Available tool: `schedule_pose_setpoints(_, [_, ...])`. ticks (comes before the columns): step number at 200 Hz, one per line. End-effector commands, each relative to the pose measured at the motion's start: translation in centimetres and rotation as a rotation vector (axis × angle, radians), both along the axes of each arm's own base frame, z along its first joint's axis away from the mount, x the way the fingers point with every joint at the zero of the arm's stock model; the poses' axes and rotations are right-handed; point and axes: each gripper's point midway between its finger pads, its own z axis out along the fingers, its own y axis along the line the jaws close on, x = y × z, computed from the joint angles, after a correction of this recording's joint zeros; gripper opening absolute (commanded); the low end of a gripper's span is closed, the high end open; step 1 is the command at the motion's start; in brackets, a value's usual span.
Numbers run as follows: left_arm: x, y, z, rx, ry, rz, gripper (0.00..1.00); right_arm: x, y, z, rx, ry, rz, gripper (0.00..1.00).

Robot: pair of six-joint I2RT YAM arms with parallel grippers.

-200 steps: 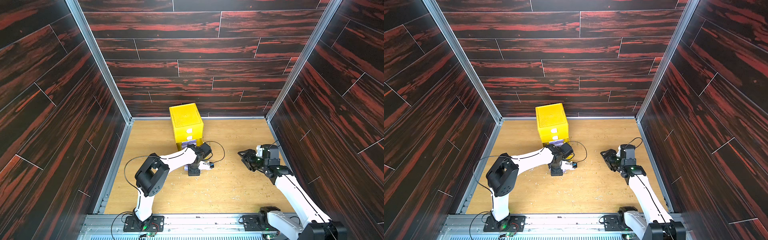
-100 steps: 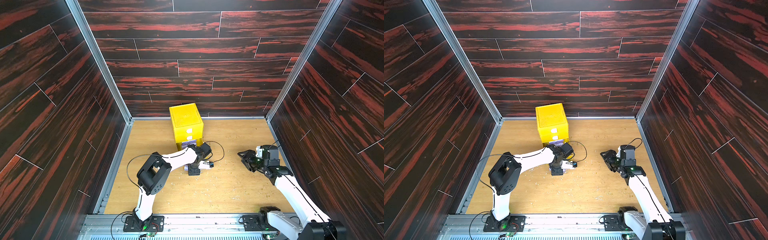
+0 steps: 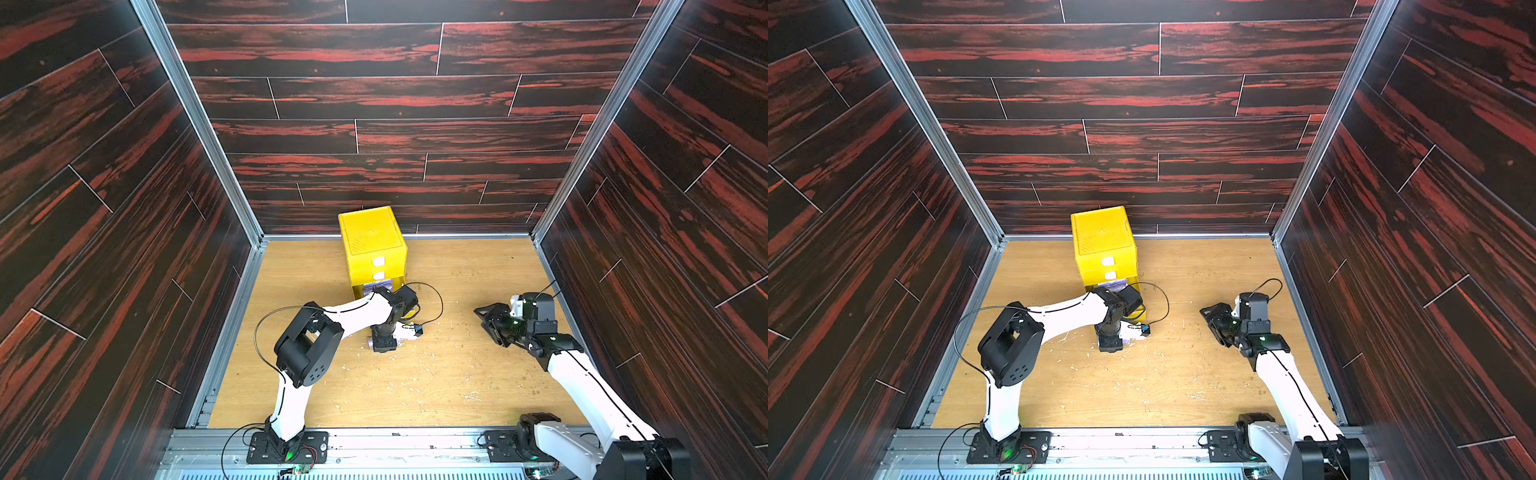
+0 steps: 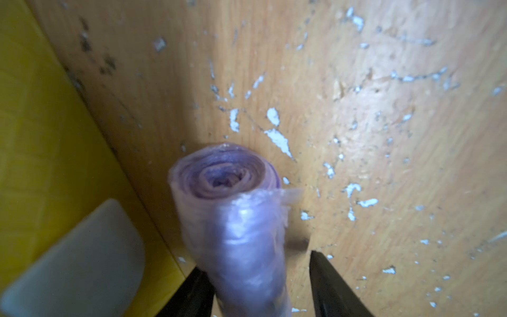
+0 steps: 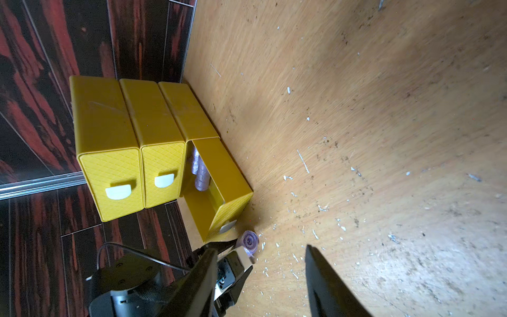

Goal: Sort the rolls of trash bags by color and place them into the drawer
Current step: Pick up the roll of trash bags from the center of the board.

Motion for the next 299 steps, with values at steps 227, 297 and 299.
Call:
schedule_pose_setpoints(227, [1.6,1.3,18.8,-0.204,-0.478,0.114,0.02,0.2,0.0,0.5,0.007,-0.018,-0.002,0.54])
schedule_pose_setpoints(297, [8.3,-0.1,15.8,-0.074,-0.663,0.017,0.00,0.1,-0.2,0.3,0.002,-0.011,-0.008,0.54])
schedule_pose_setpoints(299, [8.5,-0.1,15.7,-0.072,-0.664,0.019,0.00,0.0,-0.2,0.2,0.002,-0.010,-0.008,0.54])
